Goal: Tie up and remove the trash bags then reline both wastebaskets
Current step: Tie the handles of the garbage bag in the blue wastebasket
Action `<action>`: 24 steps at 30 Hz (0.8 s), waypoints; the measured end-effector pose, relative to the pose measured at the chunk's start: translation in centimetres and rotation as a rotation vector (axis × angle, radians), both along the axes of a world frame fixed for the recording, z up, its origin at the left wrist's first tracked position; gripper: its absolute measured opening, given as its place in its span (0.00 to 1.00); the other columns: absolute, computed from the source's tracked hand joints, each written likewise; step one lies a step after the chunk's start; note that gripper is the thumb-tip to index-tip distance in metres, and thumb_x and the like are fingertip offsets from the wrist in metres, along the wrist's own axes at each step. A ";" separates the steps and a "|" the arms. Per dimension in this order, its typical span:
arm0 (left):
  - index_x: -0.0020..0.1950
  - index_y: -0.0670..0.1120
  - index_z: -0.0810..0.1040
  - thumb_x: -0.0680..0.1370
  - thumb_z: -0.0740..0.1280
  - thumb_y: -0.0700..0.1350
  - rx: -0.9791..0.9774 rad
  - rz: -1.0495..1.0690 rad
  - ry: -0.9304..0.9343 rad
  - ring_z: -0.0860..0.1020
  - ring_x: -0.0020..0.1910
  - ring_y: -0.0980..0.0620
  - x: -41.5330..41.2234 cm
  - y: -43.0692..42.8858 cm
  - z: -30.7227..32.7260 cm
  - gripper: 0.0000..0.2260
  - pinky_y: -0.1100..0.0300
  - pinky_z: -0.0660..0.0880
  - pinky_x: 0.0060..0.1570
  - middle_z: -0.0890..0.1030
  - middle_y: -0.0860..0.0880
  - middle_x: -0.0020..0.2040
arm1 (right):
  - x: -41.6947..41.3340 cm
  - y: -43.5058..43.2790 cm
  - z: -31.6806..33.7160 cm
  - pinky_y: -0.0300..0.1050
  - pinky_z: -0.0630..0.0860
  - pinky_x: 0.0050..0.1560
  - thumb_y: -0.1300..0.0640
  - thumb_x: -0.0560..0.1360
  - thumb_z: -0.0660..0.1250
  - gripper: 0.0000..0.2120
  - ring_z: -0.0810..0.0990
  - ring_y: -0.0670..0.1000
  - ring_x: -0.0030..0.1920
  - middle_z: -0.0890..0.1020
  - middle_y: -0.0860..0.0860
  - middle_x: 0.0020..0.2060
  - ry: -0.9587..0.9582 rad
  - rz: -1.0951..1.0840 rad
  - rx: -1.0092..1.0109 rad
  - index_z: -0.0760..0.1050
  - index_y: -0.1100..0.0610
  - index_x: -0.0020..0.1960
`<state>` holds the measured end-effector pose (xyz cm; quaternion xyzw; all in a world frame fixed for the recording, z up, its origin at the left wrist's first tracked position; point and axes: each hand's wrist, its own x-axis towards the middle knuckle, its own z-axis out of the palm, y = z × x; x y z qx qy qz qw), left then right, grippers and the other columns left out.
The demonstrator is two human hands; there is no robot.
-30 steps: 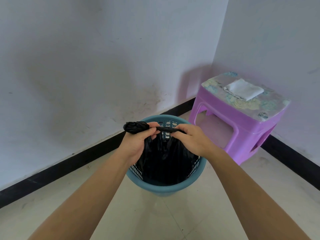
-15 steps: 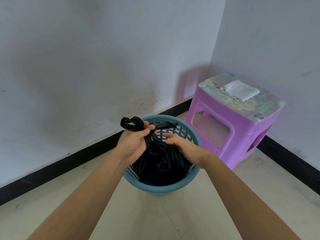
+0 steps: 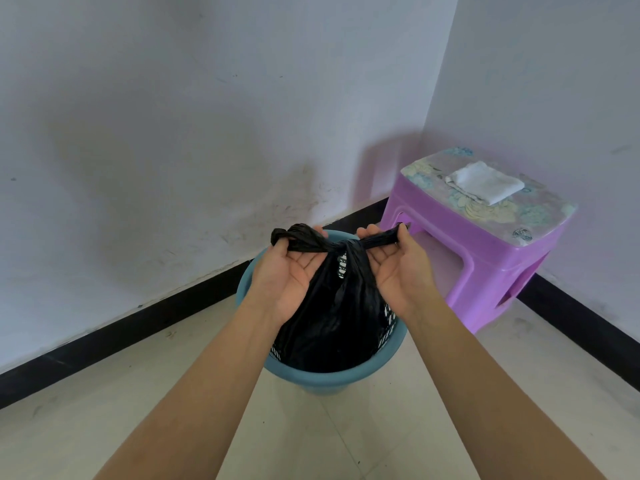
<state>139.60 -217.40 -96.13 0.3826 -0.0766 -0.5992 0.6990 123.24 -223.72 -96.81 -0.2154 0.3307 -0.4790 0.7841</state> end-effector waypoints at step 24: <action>0.37 0.45 0.66 0.82 0.52 0.51 -0.013 0.234 0.315 0.78 0.43 0.42 -1.9 0.2 0.0 0.16 0.50 0.74 0.62 0.77 0.42 0.36 | 2.9 3.1 -0.7 0.47 0.80 0.51 0.50 0.85 0.54 0.19 0.82 0.51 0.39 0.82 0.55 0.35 0.107 -0.048 0.048 0.76 0.63 0.52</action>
